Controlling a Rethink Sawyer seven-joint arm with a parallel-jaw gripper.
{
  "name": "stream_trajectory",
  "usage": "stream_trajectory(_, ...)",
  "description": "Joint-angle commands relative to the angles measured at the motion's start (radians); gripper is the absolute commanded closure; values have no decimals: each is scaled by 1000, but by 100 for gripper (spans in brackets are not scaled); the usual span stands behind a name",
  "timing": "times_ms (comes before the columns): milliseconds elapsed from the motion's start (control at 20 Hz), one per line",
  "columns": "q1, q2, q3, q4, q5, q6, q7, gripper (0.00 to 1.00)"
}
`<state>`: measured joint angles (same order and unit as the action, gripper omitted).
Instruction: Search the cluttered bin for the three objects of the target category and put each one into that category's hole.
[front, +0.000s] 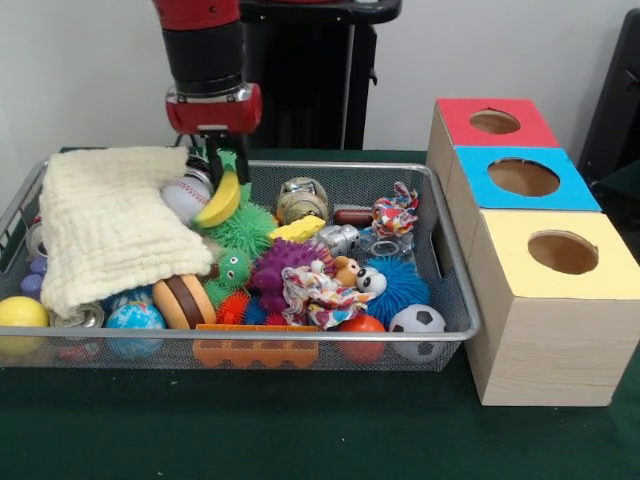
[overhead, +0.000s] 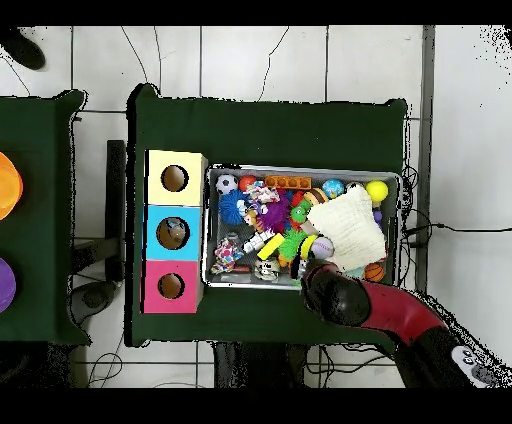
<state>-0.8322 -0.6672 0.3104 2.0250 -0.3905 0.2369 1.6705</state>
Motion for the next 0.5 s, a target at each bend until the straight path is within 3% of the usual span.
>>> stream_trajectory(50,-40,-10,144,-9,-131,117,-170,100)
stream_trajectory(100,-37,-8,150,-14,-141,125,-152,0)
stream_trajectory(500,-39,-3,161,-20,-143,151,-120,0)
